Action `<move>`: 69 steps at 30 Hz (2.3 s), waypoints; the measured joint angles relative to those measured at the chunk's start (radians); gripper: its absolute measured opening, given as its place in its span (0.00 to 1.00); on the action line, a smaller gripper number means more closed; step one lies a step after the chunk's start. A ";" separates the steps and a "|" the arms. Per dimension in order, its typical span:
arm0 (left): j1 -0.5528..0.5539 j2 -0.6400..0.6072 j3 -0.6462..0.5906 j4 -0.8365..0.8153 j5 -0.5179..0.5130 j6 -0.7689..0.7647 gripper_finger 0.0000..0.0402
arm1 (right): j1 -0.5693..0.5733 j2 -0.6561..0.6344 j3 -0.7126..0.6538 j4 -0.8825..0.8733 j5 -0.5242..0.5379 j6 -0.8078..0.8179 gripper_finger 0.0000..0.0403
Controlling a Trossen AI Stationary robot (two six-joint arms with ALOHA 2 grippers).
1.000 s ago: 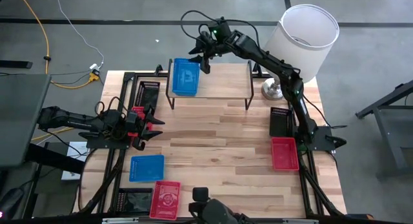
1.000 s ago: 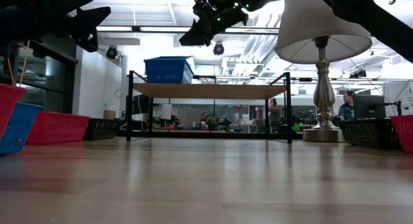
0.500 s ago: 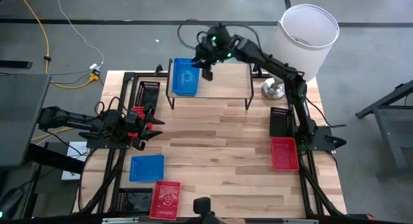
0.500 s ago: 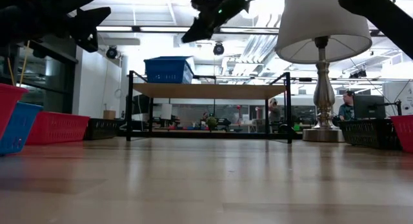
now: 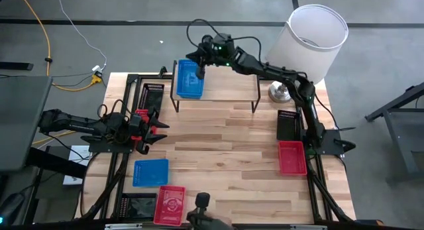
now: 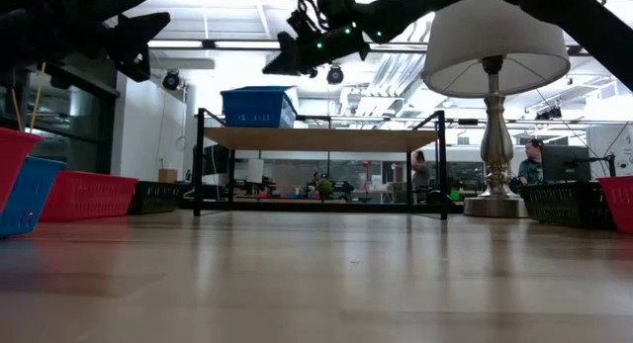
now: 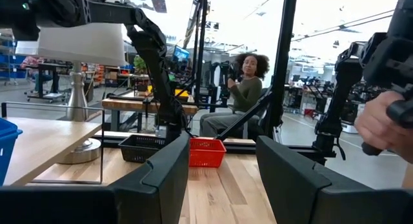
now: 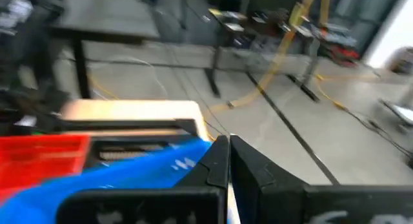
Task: Stack baskets on shelf by color
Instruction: Stack the top blue bin on top of the blue bin on the shelf
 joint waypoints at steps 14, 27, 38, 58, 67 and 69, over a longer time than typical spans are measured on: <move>0.000 0.000 0.000 0.000 -0.009 0.015 0.42 | -0.009 0.000 0.000 -0.169 0.128 -0.017 0.00; 0.000 0.000 0.000 -0.031 -0.022 0.008 0.42 | 0.043 -0.158 0.002 -0.546 0.125 -0.183 0.00; 0.000 0.000 0.000 -0.014 -0.022 0.000 0.42 | 0.087 -0.168 -0.001 -0.733 0.219 -0.170 0.00; 0.000 0.000 0.000 0.007 -0.022 -0.038 0.42 | 0.123 -0.047 -0.001 -0.687 0.310 -0.018 0.00; 0.000 0.000 0.000 0.006 -0.022 -0.027 0.42 | 0.116 -0.042 0.000 -0.560 0.286 -0.010 0.00; 0.000 0.000 0.000 0.006 -0.023 -0.027 0.42 | 0.116 -0.030 0.000 -0.557 0.285 -0.010 0.00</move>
